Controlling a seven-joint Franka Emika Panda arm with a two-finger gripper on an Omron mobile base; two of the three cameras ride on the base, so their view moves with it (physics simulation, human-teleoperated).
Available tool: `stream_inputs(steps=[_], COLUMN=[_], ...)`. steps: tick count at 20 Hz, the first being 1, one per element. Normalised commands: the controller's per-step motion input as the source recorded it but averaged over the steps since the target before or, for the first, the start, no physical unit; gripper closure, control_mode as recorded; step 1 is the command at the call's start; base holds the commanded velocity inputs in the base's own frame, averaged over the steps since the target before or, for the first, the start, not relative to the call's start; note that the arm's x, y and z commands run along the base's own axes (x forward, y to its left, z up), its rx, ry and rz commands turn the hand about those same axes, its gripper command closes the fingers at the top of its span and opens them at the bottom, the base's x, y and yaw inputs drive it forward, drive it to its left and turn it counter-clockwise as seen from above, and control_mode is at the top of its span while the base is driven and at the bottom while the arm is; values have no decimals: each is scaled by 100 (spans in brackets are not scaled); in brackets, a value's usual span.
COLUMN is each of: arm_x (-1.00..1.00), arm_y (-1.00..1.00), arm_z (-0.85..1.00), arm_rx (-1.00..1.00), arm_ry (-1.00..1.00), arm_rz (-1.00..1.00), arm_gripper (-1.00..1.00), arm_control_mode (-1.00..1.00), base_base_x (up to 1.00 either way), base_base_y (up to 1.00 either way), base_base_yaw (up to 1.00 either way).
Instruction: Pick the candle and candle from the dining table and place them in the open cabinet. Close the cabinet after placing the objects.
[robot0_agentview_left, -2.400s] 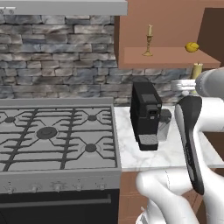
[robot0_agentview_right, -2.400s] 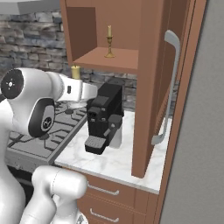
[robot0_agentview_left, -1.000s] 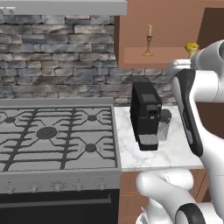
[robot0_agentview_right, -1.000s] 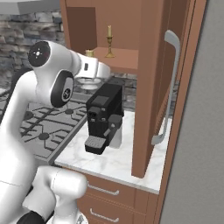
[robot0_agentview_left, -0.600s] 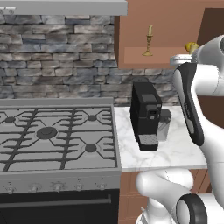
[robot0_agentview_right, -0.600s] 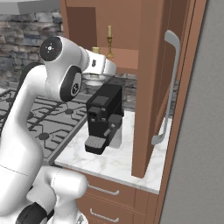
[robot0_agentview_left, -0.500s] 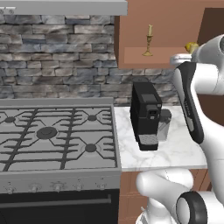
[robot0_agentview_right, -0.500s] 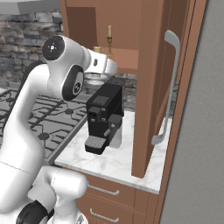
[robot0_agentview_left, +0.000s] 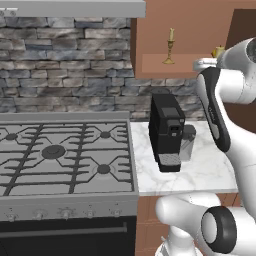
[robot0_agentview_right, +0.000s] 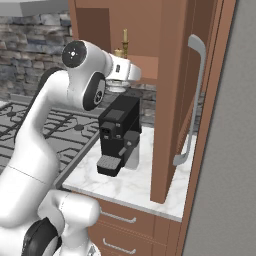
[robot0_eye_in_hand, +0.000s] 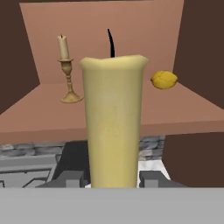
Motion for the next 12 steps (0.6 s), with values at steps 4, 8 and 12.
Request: stream_inputs(steps=[4, 8, 12], arm_x=[32, 30, 34], arm_y=[-12, -11, -13], arm_z=[0, 0, 0], arm_rx=[0, 0, 0], arm_ry=[-6, -7, -2], arm_rz=[0, 0, 0], arm_gripper=[100, 100, 100], arm_control_mode=[-100, -100, -100], base_base_x=[0, 0, 0], base_base_y=[0, 0, 0], base_base_yaw=[0, 0, 0])
